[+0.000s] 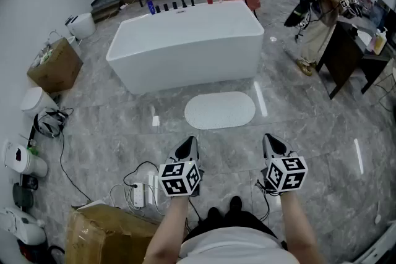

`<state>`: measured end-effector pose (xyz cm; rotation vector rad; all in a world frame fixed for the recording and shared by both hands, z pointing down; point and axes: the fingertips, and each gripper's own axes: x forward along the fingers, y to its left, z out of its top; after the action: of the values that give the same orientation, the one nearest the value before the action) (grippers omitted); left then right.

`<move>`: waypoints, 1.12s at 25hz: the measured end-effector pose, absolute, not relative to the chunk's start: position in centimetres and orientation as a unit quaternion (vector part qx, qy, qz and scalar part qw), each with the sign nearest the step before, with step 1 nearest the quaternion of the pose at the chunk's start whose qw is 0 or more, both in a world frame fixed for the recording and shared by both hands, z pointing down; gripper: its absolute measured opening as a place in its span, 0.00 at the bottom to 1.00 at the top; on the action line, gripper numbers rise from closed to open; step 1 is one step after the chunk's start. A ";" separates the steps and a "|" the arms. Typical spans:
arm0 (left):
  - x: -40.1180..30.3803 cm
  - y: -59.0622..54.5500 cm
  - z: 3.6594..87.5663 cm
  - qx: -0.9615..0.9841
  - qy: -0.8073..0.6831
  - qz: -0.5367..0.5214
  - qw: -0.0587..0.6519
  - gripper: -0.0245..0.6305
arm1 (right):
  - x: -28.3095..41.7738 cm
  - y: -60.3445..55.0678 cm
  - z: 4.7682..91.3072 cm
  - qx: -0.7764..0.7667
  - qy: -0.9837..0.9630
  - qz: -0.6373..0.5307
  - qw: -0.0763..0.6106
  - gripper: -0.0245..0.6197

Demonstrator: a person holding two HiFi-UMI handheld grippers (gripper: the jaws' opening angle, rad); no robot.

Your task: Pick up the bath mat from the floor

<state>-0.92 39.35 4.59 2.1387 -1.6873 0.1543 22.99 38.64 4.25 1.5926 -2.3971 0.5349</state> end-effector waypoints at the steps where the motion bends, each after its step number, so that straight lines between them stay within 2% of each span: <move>1: -0.8 39.3 4.7 0.768 -0.604 0.056 0.205 0.04 | 23.1 38.6 4.3 0.541 -0.814 0.182 0.108 0.04; 18: 1.1 37.9 4.9 0.758 -0.617 0.064 0.202 0.05 | 26.4 35.8 5.8 0.553 -0.805 0.176 0.123 0.04; 21: 1.3 37.7 4.9 0.755 -0.620 0.050 0.208 0.12 | 27.8 35.4 6.0 0.564 -0.797 0.177 0.125 0.04; 28: 1.7 37.0 5.2 0.744 -0.631 0.044 0.214 0.23 | 30.1 34.7 7.0 0.562 -0.792 0.194 0.135 0.17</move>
<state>1.65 37.01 5.16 2.0651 -1.7501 0.1208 30.14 34.68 7.01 1.6288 -2.2954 0.5611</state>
